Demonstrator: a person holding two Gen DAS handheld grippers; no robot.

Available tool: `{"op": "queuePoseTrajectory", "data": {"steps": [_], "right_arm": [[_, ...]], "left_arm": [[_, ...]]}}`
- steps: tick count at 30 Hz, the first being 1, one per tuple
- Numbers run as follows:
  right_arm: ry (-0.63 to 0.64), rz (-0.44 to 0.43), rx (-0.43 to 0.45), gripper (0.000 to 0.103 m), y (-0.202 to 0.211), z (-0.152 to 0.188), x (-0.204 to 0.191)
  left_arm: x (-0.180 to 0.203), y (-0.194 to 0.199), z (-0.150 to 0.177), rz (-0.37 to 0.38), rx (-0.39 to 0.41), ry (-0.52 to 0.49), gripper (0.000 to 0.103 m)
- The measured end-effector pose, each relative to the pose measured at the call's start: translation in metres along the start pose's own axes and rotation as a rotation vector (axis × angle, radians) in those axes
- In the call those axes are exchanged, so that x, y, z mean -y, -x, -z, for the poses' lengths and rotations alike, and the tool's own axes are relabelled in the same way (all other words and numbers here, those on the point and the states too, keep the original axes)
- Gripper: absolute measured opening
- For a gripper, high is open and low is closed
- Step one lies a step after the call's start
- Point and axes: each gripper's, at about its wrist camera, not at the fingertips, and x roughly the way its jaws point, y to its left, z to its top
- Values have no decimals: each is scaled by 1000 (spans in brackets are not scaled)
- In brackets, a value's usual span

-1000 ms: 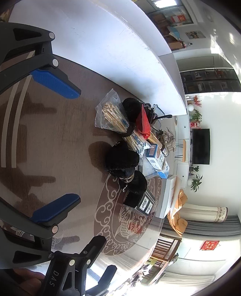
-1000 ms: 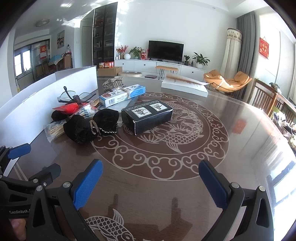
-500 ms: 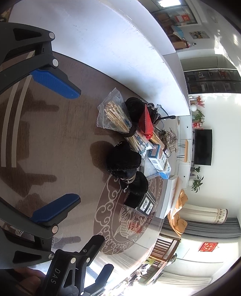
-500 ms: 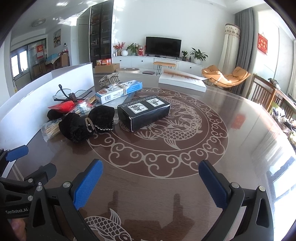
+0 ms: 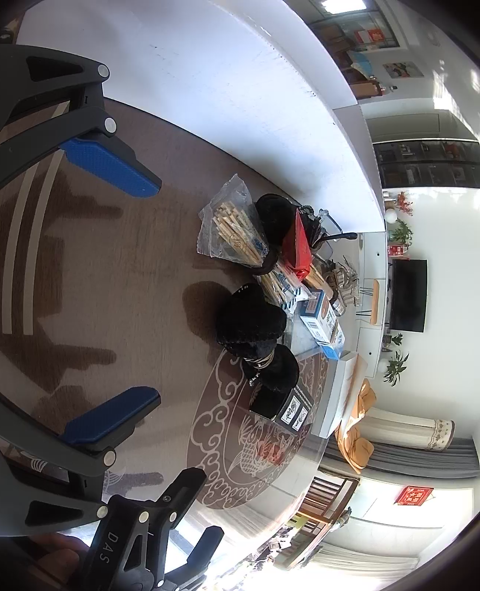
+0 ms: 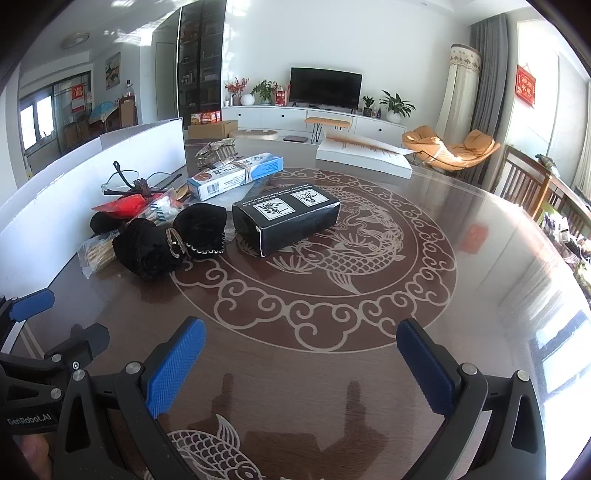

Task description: Organize objects

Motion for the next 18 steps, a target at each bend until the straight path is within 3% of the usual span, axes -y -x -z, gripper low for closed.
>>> {"op": "queuePoseTrajectory", "data": {"steps": [18], "right_arm": [[0, -1, -4, 103, 0, 0, 0]], "left_arm": [[-1, -1, 0, 6, -7, 13, 103]]}}
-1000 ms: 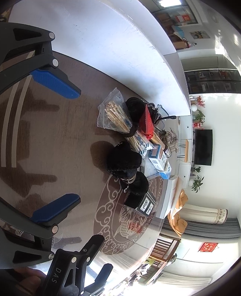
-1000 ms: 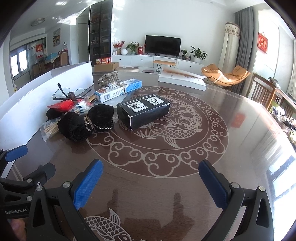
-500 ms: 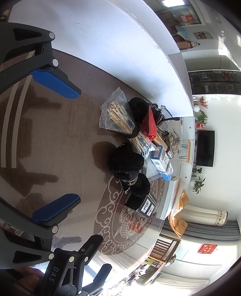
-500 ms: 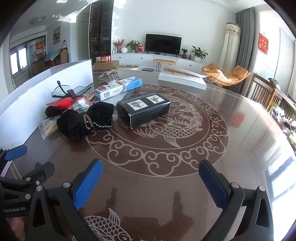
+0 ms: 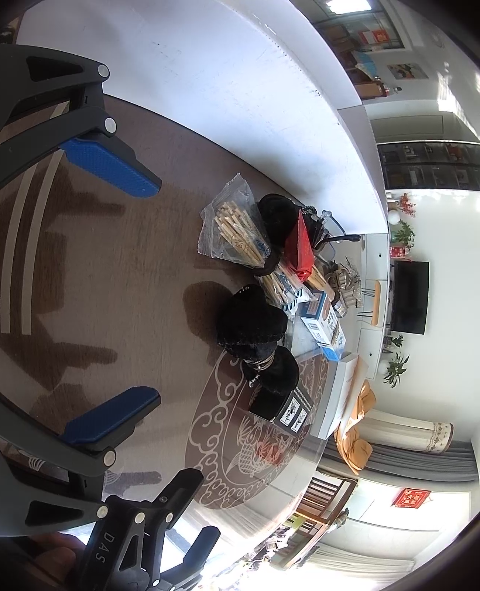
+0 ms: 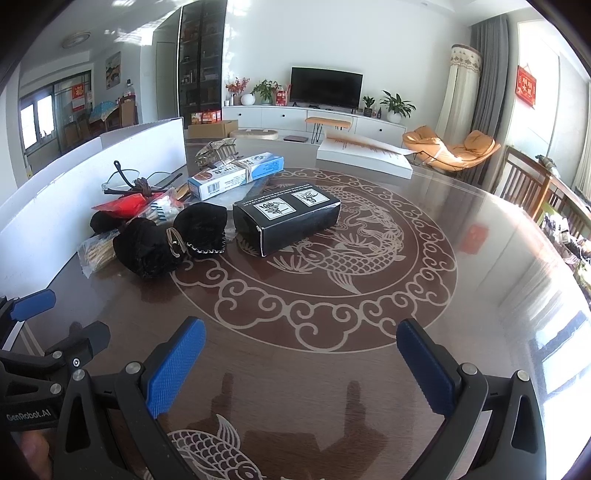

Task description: Organize objects

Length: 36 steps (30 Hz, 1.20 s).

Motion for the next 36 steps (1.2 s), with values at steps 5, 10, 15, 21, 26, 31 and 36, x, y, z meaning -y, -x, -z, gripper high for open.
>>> {"op": "queuePoseTrajectory", "data": {"steps": [5, 10, 15, 21, 26, 31, 36], "right_arm": [[-7, -1, -1, 103, 0, 0, 2], [-9, -3, -3, 103, 0, 0, 3], [-9, -2, -1, 103, -1, 1, 3], [-9, -3, -2, 103, -1, 1, 2], [-17, -8, -13, 103, -3, 1, 4], [-34, -18, -38, 103, -9, 0, 7], [-63, -33, -73, 103, -17, 1, 13]], "left_arm": [[0, 1, 0, 1, 0, 3, 103], [0, 1, -1, 1, 0, 3, 103], [-1, 2, -1, 3, -2, 8, 103], [1, 1, -2, 7, -3, 3, 103], [5, -1, 0, 3, -11, -14, 103], [6, -4, 1, -4, -23, -27, 103], [8, -5, 2, -7, -21, -39, 103]]}}
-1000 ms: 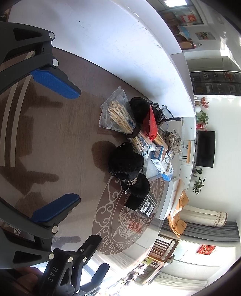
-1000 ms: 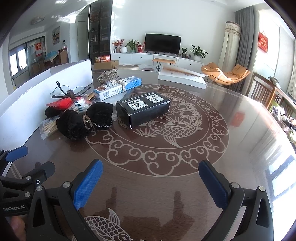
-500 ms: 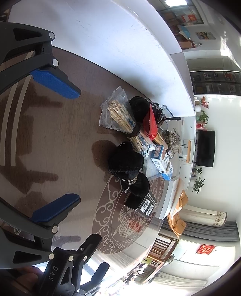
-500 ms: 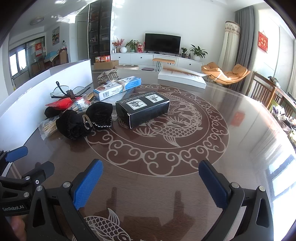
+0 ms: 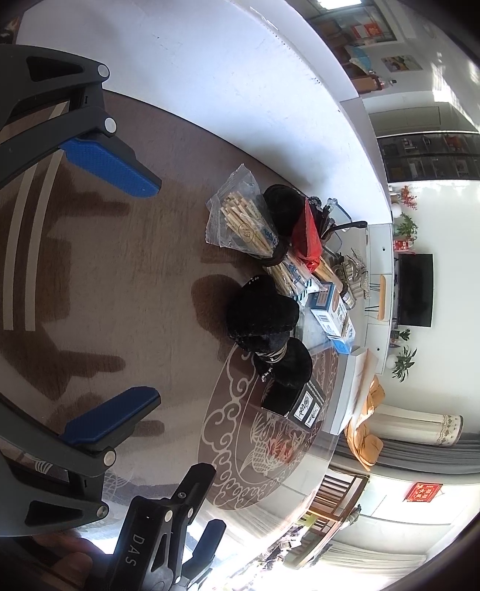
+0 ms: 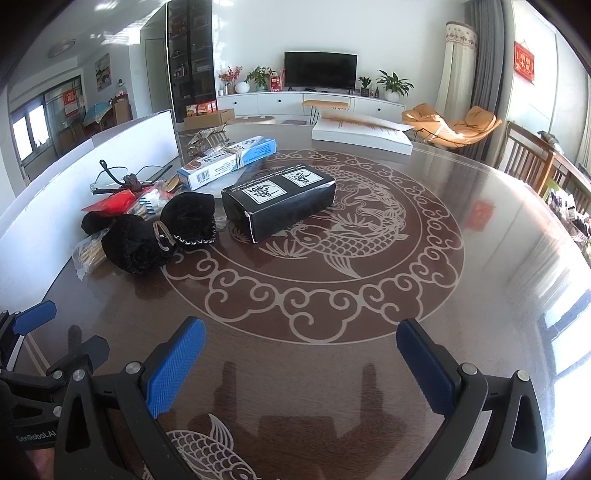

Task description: Organize objects

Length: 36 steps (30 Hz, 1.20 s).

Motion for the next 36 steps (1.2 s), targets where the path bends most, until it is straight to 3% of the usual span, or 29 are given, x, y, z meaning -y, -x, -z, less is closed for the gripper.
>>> {"op": "queuePoseTrajectory", "data": {"steps": [8, 36], "right_arm": [[-56, -15, -38, 103, -9, 0, 10], [-53, -11, -51, 103, -14, 0, 9]], "left_arm": [[1, 1, 0, 7, 5, -4, 103], [5, 6, 2, 18, 12, -21, 103]]}}
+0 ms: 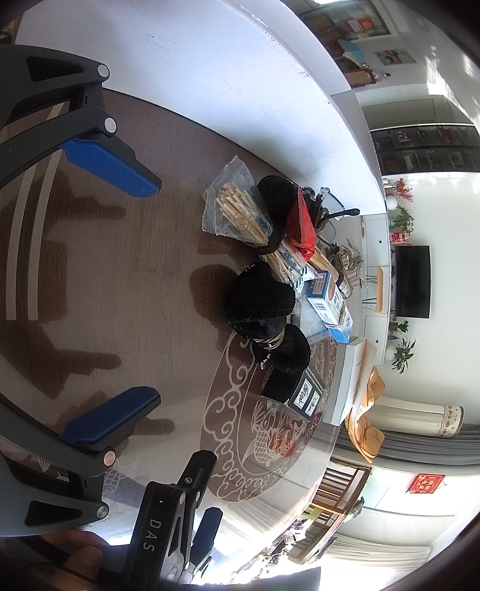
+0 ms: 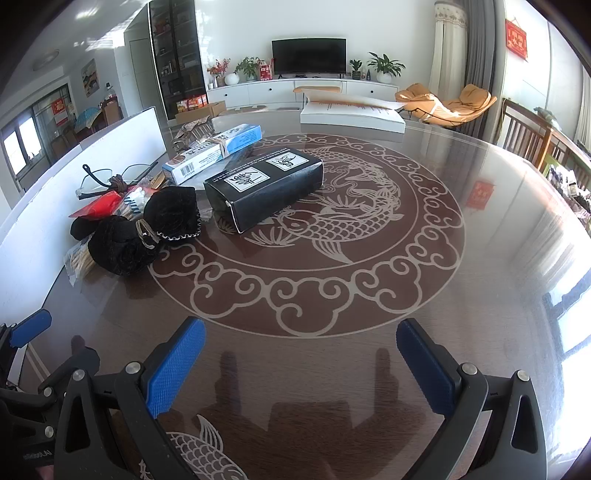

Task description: Organize objects

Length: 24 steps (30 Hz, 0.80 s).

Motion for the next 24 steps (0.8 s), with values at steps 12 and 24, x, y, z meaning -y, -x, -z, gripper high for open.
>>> {"op": "queuePoseTrajectory", "data": {"steps": [12, 24], "right_arm": [[-1, -1, 0, 103, 0, 0, 0], [-25, -19, 7, 103, 1, 2, 6]], "left_arm": [[2, 2, 1, 6, -12, -4, 103], [-3, 11, 14, -14, -33, 24, 103]]}}
